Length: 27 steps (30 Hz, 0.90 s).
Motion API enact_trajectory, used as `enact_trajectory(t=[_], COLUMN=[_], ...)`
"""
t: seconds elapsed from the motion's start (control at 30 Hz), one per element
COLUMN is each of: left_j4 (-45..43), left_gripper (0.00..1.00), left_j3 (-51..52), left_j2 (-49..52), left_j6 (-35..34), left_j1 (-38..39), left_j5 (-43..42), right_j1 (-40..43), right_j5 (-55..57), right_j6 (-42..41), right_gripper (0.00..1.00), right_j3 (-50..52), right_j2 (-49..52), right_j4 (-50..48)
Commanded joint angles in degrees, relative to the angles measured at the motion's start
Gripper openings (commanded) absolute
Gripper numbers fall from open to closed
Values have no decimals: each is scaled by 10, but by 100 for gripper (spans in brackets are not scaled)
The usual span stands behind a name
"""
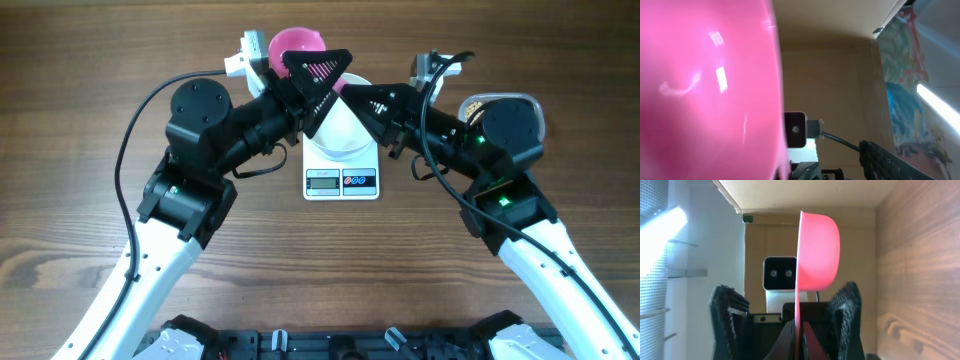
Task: Scoop item into bowl and weigh 150g on scale
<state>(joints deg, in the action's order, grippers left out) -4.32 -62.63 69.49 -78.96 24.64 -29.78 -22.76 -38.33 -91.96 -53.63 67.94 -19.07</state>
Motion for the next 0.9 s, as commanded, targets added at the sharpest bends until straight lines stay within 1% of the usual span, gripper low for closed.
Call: enact_trajectory(t=[0.0,0.1,0.23,0.33,0.47,0.63,0.7,0.73,0.8,0.87], left_j4=[24,33,43,63,85,168,186,191,213,263], left_gripper=[85,85,85,85,83,78,78,78,78,78], left_j3=[-5,-5,-5,-5,-5,-5,-5,-5,-7,-24], left_j2=[3,3,3,3,2,2,2,1,-9,-19], left_j6=[8,42,132,177,236,339,370,373,399,443], left_j1=[2,2,2,2,2,2,2,-1,-12,-35], left_j5=[15,16,11,11,9,9,9,8,3,3], right_j1=[13,42,91,122,154,173,185,191,206,211], right_j5=[35,38,31,30,83,218,273,290,316,372], right_j6=[66,108,168,238,366,505,535,547,580,581], right_gripper=[5,4,5,5,5,4,5,5,5,4], right_j3=[-7,-7,-13,-46,-140,-289,-332,-345,-353,-353], right_j2=[2,2,2,2,2,6,12,14,18,21], right_j4=[3,31,89,167,361,606,689,722,782,838])
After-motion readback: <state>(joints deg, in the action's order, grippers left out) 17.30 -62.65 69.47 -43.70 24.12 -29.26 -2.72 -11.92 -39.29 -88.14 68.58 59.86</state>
